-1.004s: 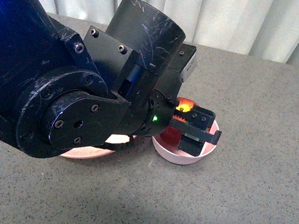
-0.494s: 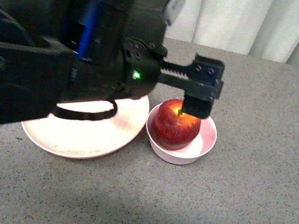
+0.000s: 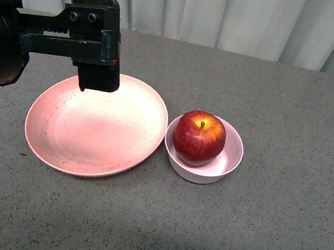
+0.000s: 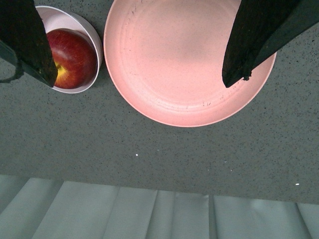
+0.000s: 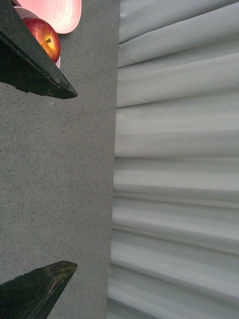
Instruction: Move apple from plate to bowl
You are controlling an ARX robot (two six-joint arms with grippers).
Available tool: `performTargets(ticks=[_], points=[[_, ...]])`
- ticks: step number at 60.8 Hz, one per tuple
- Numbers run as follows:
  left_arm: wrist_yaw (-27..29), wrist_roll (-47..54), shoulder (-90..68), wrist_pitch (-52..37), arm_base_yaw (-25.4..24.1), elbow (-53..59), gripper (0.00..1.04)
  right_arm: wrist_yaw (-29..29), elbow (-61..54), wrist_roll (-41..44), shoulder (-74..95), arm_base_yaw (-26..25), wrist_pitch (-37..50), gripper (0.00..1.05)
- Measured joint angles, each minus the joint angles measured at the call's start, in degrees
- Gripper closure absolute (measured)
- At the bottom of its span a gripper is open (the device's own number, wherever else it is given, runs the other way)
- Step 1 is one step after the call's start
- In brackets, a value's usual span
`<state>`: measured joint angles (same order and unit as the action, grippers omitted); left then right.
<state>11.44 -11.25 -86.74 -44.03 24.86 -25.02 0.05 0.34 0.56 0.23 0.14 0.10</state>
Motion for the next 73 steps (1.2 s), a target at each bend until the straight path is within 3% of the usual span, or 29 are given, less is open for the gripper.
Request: performTargets(ticks=[6,10,30,52,57,73], points=[[9.09,4.81,-3.06,-15.50,-0.09,4.17,0.21,0.07,0.00,0.00,0.02,0.00,0.00,0.09],[9.88,7.45,-1.92,-22.25,-1.75,7.80,0.31,-0.02,0.00,0.00,0.00,0.00,0.00,0.09],[0.57,10.36,21.27,-14.47,-12.39,19.15,1.01,0.02,0.00,0.00,0.00,0.00,-0.02,0.09],[-5.68,10.80,41.77,1.01,-18.86,23.76,1.01,0.02,0.00,0.00,0.00,0.00,-0.02,0.09],[-10.78,10.86,46.71,5.22,-22.99,23.89,1.01,0.02,0.00,0.00,0.00,0.00,-0.02,0.09],[-11.30,10.84,56.76,14.40,-24.70,23.93,1.01,0.02,0.00,0.00,0.00,0.00,-0.02,0.09]])
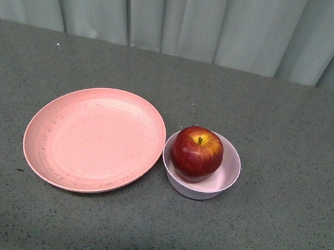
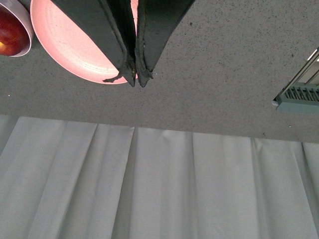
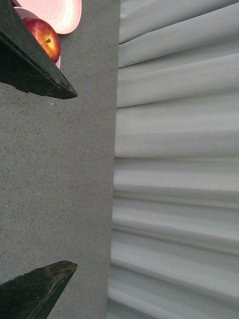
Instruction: Move apple from plate to bowl
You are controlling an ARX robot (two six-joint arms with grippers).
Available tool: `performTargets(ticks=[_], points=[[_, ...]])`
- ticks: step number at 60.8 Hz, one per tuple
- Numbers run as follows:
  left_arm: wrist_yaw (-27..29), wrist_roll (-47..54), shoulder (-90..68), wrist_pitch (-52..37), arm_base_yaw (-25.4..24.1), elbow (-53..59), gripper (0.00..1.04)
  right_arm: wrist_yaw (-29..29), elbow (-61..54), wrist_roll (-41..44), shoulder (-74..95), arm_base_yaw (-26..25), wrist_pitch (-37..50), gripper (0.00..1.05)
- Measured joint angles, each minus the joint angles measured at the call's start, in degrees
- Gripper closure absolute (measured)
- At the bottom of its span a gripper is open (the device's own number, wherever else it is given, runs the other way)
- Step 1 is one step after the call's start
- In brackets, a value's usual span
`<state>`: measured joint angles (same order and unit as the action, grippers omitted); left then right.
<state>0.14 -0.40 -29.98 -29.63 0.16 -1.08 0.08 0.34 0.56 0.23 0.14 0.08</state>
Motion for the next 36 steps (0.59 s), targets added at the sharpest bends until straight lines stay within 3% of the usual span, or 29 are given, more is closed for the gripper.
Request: performTargets(ticks=[36], points=[[0.00,0.00,16.33,15.76,-0.02,0.02,1.01,0.00,0.00,0.00,0.00,0.00,0.00,0.09]])
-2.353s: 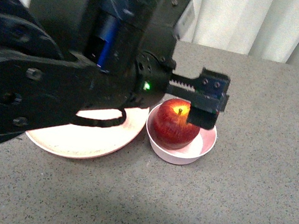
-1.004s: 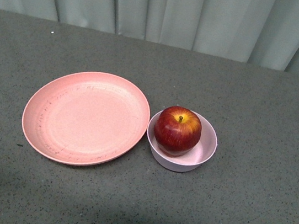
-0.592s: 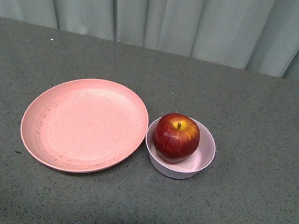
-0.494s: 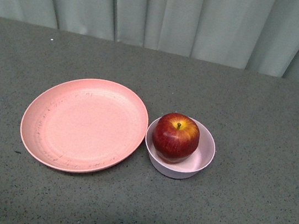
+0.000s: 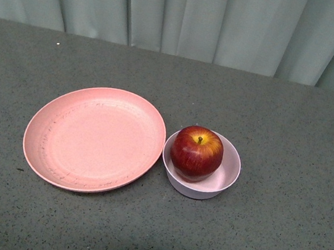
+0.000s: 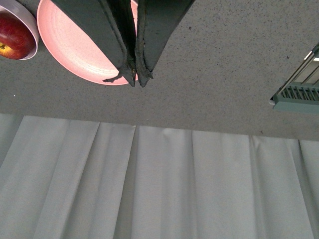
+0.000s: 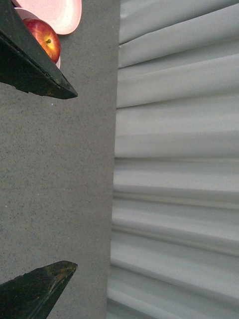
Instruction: Move apple from plate to bowl
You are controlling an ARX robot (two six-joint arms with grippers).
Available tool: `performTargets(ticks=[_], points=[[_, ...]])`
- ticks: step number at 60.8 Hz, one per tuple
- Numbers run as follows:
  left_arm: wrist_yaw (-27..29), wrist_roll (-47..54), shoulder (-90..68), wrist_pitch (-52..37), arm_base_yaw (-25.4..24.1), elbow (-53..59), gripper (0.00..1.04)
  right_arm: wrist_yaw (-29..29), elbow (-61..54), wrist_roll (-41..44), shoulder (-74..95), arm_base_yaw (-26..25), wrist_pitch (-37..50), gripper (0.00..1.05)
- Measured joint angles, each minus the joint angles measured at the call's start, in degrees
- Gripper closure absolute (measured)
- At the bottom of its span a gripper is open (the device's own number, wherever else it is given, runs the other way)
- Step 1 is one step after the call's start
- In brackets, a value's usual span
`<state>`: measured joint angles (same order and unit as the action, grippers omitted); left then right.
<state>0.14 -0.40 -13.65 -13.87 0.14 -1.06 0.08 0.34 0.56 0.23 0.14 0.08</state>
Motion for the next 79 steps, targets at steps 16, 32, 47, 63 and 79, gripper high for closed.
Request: performTargets(ticks=[16,32,47,63,79], points=[[-0.02,0.00,7.32,8.57,0.00,-0.02,1.01,0.00,0.00,0.00,0.00,0.00,0.02,0.09],[-0.13,0.00,13.31,13.73,0.00,-0.02,1.01,0.00,0.00,0.00,0.00,0.00,0.00,0.09],[-0.13,-0.02,13.35,13.75,0.00,-0.02,0.65,-0.02,0.00,0.00,0.00,0.00,0.00,0.09],[-0.13,-0.02,13.35,13.75,0.00,-0.02,0.20,0.00,0.00,0.00,0.00,0.00,0.00,0.09],[-0.13,0.13,13.35,13.75,0.00,-0.02,0.07,0.00,0.00,0.00,0.00,0.00,0.00,0.09]])
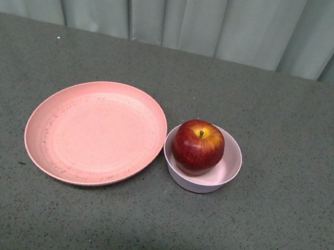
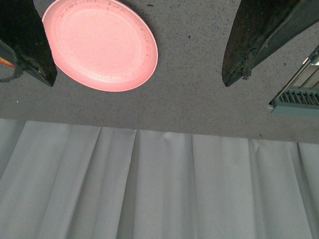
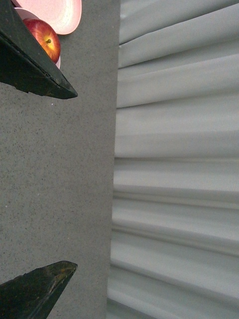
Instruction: Move apple from plate to bowl
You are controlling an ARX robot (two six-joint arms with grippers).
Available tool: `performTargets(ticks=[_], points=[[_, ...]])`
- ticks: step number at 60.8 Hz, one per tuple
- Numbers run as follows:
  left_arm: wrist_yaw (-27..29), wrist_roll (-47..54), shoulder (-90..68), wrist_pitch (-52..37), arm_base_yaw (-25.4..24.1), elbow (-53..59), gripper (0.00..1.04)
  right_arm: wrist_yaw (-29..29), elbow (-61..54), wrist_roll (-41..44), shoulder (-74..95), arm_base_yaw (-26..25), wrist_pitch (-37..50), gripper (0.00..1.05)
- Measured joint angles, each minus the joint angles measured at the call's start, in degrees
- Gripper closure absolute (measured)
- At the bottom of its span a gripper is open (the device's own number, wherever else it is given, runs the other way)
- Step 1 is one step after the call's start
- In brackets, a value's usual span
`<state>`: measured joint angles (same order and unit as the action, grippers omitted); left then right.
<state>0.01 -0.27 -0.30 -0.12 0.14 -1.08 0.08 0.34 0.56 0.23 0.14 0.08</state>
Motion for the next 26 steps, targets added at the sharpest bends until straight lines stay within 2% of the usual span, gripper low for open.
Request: performTargets(ticks=[26], points=[[0.00,0.00,0.00,0.00,0.00,0.00,0.07,0.00,0.00,0.00,0.00,0.00,0.00,0.09]])
